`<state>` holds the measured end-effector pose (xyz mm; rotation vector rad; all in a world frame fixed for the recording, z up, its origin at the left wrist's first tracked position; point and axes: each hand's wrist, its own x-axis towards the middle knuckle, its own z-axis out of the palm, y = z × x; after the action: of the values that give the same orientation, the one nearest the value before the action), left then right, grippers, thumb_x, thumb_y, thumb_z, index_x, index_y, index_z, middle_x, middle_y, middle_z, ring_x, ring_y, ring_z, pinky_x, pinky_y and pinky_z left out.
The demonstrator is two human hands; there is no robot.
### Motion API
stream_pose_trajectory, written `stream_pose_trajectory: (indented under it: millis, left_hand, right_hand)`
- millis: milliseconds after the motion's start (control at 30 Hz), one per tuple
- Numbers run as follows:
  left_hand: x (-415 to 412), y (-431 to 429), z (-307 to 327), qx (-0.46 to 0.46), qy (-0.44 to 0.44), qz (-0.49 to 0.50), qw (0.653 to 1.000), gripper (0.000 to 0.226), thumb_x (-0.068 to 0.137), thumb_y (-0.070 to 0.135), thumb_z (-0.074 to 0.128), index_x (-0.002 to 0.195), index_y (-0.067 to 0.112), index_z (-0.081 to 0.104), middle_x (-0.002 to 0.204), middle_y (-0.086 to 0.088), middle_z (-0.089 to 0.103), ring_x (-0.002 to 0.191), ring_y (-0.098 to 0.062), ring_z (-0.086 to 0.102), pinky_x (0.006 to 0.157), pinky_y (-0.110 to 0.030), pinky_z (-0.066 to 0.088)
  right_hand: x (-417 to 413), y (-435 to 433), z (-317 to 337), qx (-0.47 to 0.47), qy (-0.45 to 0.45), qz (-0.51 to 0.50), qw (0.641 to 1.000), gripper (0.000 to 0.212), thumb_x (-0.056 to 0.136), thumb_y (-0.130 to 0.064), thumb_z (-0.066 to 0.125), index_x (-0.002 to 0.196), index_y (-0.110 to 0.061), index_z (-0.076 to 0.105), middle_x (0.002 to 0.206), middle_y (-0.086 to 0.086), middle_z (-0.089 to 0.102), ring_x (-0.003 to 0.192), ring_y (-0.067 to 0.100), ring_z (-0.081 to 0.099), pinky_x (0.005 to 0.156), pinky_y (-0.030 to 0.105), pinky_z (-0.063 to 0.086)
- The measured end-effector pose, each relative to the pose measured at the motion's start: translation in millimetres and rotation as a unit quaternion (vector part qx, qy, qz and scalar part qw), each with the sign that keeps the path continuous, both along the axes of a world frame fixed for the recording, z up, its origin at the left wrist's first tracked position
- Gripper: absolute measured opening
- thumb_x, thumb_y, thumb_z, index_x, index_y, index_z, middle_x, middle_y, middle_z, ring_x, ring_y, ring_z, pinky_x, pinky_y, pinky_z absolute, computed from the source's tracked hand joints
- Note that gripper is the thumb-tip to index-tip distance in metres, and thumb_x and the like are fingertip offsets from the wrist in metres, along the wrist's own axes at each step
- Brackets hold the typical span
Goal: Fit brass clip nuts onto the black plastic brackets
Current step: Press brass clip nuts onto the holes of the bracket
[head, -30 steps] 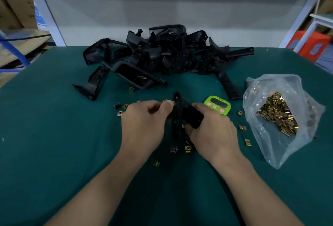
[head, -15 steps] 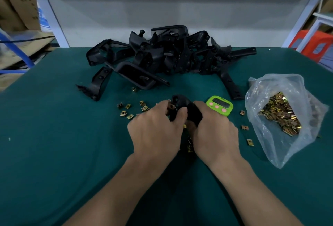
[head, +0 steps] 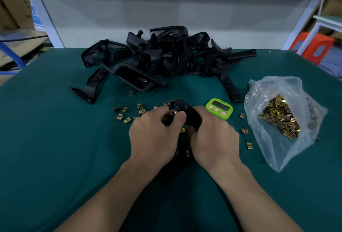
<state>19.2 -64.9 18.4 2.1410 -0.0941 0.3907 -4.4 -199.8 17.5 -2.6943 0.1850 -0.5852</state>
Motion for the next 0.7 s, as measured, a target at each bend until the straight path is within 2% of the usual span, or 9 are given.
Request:
stream_pose_trajectory:
  millis: [67, 133, 167, 200, 367, 433, 533, 600, 700]
  left_hand:
    - [2, 1, -1, -0.106, 0.043, -0.052, 0.992, 0.039, 0.09, 0.048, 0.063, 0.068, 0.016, 0.068, 0.056, 0.008, 0.062, 0.052, -0.014, 0.056, 0.051, -0.032, 0.045]
    - [6, 3, 2, -0.207, 0.074, -0.104, 0.97, 0.043, 0.096, 0.038, 0.063, 0.069, 0.006, 0.068, 0.06, -0.009, 0.059, 0.056, -0.015, 0.052, 0.054, -0.031, 0.042]
    - [8, 4, 3, -0.237, 0.082, -0.125, 0.96, 0.043, 0.096, 0.034, 0.064, 0.073, -0.001, 0.069, 0.063, -0.019, 0.058, 0.059, -0.017, 0.051, 0.056, -0.031, 0.041]
    - [10, 5, 4, -0.246, 0.083, -0.137, 0.956, 0.043, 0.094, 0.032, 0.065, 0.075, -0.006, 0.068, 0.063, -0.021, 0.054, 0.061, -0.018, 0.048, 0.057, -0.031, 0.039]
    - [13, 6, 2, -0.236, 0.096, -0.104, 0.961, 0.056, 0.075, 0.037, 0.069, 0.063, -0.014, 0.048, 0.058, -0.008, 0.038, 0.057, -0.021, 0.034, 0.056, -0.035, 0.03]
    - [11, 11, 0, -0.219, 0.089, -0.105, 0.966, 0.052, 0.078, 0.04, 0.071, 0.059, -0.006, 0.054, 0.054, -0.005, 0.043, 0.054, -0.02, 0.039, 0.054, -0.034, 0.034]
    - [7, 14, -1, -0.172, 0.069, -0.119, 0.976, 0.034, 0.094, 0.04, 0.069, 0.066, 0.021, 0.075, 0.059, 0.005, 0.068, 0.054, -0.012, 0.06, 0.054, -0.023, 0.048]
    - [6, 15, -2, -0.148, 0.067, -0.113, 0.98, 0.032, 0.099, 0.039, 0.063, 0.073, 0.027, 0.077, 0.063, 0.006, 0.073, 0.055, -0.009, 0.065, 0.056, -0.015, 0.049]
    - [10, 14, -2, -0.088, 0.07, -0.097, 0.989, 0.032, 0.1, 0.036, 0.061, 0.073, 0.027, 0.076, 0.063, 0.012, 0.072, 0.056, -0.006, 0.066, 0.056, -0.018, 0.051]
  right_hand:
    - [-1, -1, 0, -0.002, -0.001, -0.009, 1.0, 0.021, 0.088, -0.034, 0.066, 0.105, -0.035, 0.055, 0.065, -0.015, 0.036, 0.07, 0.031, 0.06, 0.059, 0.034, 0.03]
    - [0, -3, 0, -0.001, -0.004, -0.022, 1.0, 0.021, 0.087, -0.041, 0.065, 0.102, -0.034, 0.053, 0.061, -0.016, 0.033, 0.066, 0.033, 0.055, 0.06, 0.035, 0.031]
    - [1, -6, -1, 0.005, -0.003, -0.028, 1.0, 0.021, 0.087, -0.043, 0.064, 0.101, -0.034, 0.051, 0.06, -0.015, 0.034, 0.064, 0.033, 0.049, 0.06, 0.035, 0.032]
    - [2, -8, 0, 0.01, -0.002, -0.029, 1.0, 0.021, 0.087, -0.044, 0.063, 0.1, -0.034, 0.05, 0.061, -0.014, 0.038, 0.063, 0.032, 0.048, 0.06, 0.036, 0.033]
    - [-3, -10, 2, 0.015, 0.02, 0.023, 0.999, 0.02, 0.086, -0.042, 0.061, 0.105, -0.035, 0.054, 0.081, -0.009, 0.066, 0.08, 0.031, 0.066, 0.063, 0.036, 0.044]
    - [-2, -9, 1, 0.019, 0.024, 0.036, 0.999, 0.019, 0.087, -0.042, 0.061, 0.102, -0.035, 0.053, 0.081, -0.009, 0.065, 0.081, 0.031, 0.065, 0.063, 0.036, 0.042]
    - [3, -21, 5, 0.036, 0.012, -0.01, 0.999, 0.019, 0.089, -0.041, 0.061, 0.101, -0.034, 0.048, 0.075, -0.01, 0.055, 0.076, 0.034, 0.06, 0.062, 0.037, 0.038]
    - [2, -37, 12, 0.092, -0.008, -0.064, 0.994, 0.026, 0.088, -0.044, 0.063, 0.095, -0.031, 0.042, 0.074, -0.011, 0.056, 0.068, 0.028, 0.055, 0.059, 0.036, 0.037]
    - [-12, -62, 17, 0.119, -0.015, -0.117, 0.986, 0.033, 0.074, -0.045, 0.066, 0.086, -0.028, 0.041, 0.07, -0.01, 0.058, 0.064, 0.019, 0.055, 0.054, 0.034, 0.04]
